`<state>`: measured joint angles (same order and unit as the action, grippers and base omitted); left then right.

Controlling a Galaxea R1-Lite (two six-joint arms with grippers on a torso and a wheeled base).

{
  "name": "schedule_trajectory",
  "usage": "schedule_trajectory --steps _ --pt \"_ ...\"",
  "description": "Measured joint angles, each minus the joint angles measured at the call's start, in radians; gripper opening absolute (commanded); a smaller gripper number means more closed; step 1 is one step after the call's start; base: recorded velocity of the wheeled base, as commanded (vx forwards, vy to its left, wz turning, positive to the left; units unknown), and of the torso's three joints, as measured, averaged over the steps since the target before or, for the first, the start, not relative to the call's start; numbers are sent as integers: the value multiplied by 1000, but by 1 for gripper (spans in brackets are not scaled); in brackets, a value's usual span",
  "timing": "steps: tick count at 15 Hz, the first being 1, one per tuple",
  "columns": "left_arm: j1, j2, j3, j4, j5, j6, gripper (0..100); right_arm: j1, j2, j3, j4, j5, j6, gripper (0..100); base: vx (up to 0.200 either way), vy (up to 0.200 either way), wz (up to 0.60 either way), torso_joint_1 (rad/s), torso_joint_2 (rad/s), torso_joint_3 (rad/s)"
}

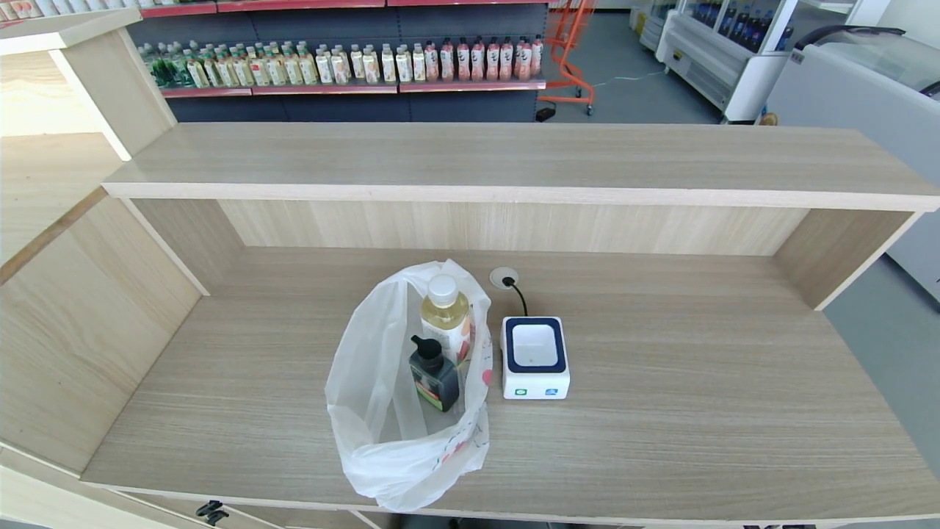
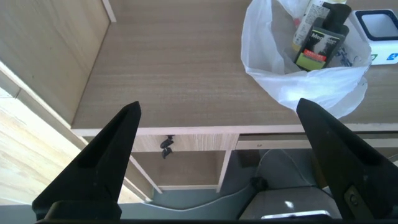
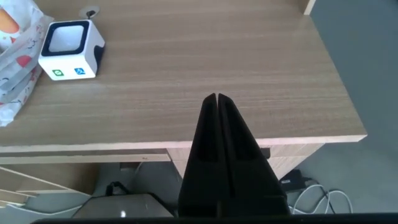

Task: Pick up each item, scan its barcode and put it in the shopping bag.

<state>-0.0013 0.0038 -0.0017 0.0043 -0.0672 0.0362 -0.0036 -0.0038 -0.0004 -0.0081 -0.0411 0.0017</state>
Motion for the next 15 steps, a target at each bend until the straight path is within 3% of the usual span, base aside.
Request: schedule_trajectory --steps 3,6,15 --pt "0 -1 0 0 -1 -3 100 1 0 0 0 -1 0 0 0 0 0 0 0 0" --pt "0 -1 0 0 1 -3 100 1 0 0 0 0 0 0 200 0 0 -4 1 -1" --pt "0 -2 0 0 1 -3 100 1 1 0 0 0 0 0 0 0 0 0 0 0"
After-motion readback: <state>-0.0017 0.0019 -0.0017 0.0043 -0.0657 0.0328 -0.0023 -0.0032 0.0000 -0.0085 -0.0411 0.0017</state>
